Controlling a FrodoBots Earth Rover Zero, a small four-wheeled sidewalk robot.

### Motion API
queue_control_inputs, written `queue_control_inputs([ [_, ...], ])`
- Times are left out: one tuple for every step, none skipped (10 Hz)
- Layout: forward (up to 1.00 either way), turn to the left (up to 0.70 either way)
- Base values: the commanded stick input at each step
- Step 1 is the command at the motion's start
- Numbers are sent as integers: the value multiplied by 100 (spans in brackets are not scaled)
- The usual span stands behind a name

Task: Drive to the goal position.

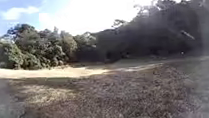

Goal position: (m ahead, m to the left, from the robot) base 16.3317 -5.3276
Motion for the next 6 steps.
queue_control_inputs([
  [70, 6],
  [70, 0],
  [70, 0],
  [70, 0],
  [70, 0],
  [70, 0],
])
